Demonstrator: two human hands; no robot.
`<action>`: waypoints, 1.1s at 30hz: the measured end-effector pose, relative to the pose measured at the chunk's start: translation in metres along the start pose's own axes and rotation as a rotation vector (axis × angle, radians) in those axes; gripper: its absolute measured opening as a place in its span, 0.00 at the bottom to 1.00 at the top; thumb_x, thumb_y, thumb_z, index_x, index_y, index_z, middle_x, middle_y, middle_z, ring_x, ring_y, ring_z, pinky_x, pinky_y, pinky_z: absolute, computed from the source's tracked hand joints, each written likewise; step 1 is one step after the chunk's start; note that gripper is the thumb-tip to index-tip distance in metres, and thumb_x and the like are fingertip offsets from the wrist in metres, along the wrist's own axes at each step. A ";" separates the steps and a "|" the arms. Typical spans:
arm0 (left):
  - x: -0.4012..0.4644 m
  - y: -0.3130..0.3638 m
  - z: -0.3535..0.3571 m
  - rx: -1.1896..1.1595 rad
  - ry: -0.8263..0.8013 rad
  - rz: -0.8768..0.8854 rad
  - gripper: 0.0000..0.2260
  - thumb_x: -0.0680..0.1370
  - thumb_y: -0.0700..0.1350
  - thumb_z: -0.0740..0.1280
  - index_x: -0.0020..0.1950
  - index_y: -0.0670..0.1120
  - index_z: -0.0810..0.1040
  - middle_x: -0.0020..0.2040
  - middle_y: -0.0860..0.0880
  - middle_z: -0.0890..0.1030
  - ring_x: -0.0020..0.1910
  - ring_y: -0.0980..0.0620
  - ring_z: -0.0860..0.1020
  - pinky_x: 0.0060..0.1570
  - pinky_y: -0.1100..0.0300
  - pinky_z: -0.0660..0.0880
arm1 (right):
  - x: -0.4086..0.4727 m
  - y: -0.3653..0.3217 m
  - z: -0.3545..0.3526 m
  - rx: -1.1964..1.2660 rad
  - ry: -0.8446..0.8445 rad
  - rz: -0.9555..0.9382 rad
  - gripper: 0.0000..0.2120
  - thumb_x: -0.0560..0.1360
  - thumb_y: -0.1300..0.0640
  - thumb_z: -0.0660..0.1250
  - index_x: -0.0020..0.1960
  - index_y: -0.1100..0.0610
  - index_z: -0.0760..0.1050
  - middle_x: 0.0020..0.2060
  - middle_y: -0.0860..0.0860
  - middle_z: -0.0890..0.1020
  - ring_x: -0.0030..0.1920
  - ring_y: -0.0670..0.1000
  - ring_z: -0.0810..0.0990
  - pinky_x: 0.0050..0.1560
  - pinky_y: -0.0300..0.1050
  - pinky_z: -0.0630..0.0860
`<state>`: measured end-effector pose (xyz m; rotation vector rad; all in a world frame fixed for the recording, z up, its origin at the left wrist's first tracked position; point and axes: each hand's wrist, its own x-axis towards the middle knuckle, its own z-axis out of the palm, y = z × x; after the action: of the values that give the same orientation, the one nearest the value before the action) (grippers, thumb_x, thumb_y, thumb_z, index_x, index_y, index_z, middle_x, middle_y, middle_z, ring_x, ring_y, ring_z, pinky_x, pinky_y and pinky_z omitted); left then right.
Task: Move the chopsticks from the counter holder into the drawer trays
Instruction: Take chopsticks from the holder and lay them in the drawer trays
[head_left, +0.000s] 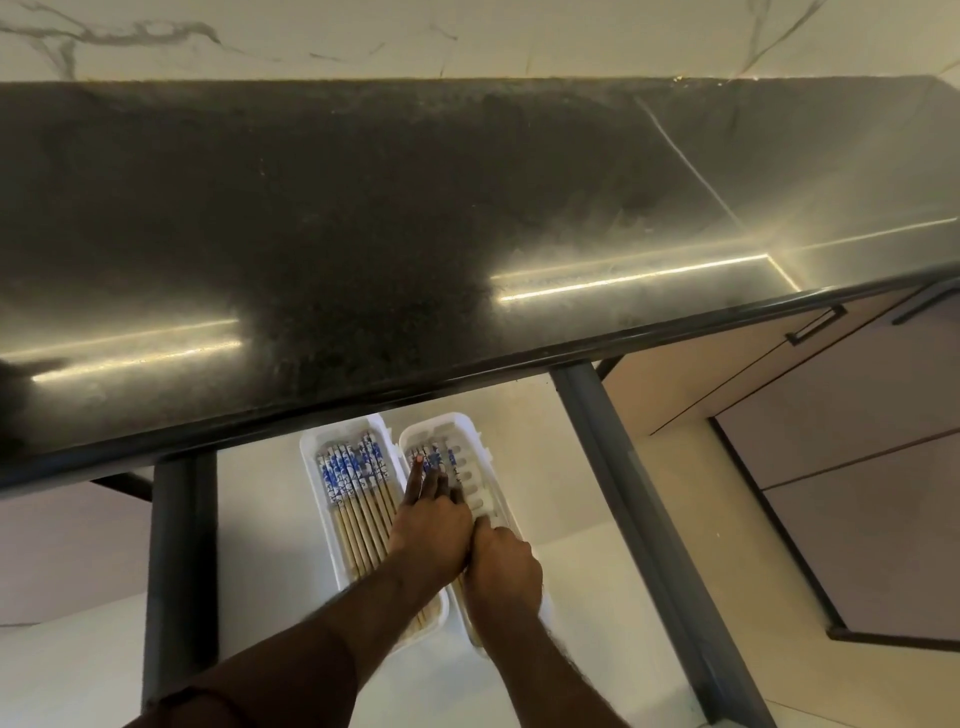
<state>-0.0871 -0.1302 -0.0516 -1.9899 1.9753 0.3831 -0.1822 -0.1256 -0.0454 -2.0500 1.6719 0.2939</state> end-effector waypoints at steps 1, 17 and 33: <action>0.000 0.000 0.001 -0.009 0.005 0.002 0.23 0.82 0.53 0.57 0.74 0.44 0.66 0.76 0.41 0.63 0.78 0.40 0.51 0.74 0.40 0.35 | -0.001 -0.001 -0.001 -0.006 -0.014 -0.003 0.14 0.81 0.52 0.58 0.65 0.53 0.71 0.59 0.51 0.79 0.57 0.52 0.79 0.59 0.45 0.74; -0.054 0.001 -0.049 -0.046 0.158 0.061 0.25 0.82 0.55 0.56 0.76 0.46 0.61 0.78 0.42 0.61 0.78 0.39 0.52 0.72 0.39 0.37 | -0.065 -0.012 -0.070 0.064 0.106 0.006 0.16 0.80 0.47 0.61 0.64 0.52 0.72 0.58 0.52 0.81 0.53 0.53 0.81 0.56 0.46 0.76; -0.273 -0.034 -0.196 -0.430 0.803 0.063 0.22 0.82 0.44 0.57 0.77 0.46 0.60 0.77 0.45 0.62 0.77 0.47 0.58 0.74 0.52 0.48 | -0.275 -0.087 -0.190 0.329 0.732 -0.224 0.18 0.77 0.59 0.67 0.66 0.51 0.74 0.57 0.52 0.83 0.56 0.53 0.81 0.55 0.48 0.79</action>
<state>-0.0623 0.0418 0.2380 -2.6442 2.5893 -0.0054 -0.1867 0.0314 0.2625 -2.1793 1.6781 -0.8460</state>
